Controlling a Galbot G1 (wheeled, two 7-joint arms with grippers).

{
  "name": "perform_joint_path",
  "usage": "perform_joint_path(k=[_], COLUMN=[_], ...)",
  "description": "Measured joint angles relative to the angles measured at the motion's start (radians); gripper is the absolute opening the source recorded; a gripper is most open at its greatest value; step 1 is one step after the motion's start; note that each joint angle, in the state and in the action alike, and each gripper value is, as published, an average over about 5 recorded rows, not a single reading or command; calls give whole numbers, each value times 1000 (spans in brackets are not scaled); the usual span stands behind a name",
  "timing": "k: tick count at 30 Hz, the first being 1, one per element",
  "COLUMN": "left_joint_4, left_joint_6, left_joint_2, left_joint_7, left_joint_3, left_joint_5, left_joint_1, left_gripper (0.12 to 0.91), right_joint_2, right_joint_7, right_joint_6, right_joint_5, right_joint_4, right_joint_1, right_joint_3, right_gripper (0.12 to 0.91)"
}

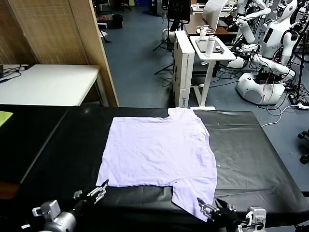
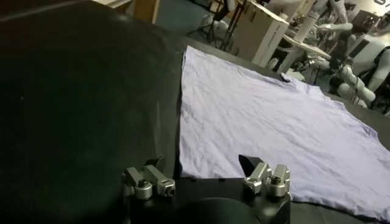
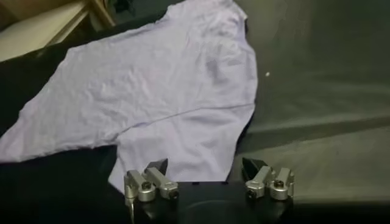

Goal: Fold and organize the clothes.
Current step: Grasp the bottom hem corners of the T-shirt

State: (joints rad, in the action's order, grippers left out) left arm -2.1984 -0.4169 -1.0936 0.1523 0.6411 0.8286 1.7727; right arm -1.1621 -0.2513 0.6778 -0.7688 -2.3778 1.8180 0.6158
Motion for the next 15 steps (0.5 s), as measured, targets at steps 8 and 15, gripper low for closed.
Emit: perform_joint_path(k=[8, 15], left_joint_4=[8, 18], left_joint_6=[5, 10], left_joint_2=[-6, -7], left_joint_7=[3, 5], left_joint_3=[-4, -5], left_joint_5=[-6, 0], left_joint_1=[0, -2], left_gripper=[907, 859], right_joint_2=[-5, -6], right_joint_7=[2, 3], right_joint_6=[0, -4], right_joint_5=[11, 13], right_joint_4=[9, 18], right_joint_1=[4, 0], right_joint_3=[-12, -16], right_gripper=[814, 539])
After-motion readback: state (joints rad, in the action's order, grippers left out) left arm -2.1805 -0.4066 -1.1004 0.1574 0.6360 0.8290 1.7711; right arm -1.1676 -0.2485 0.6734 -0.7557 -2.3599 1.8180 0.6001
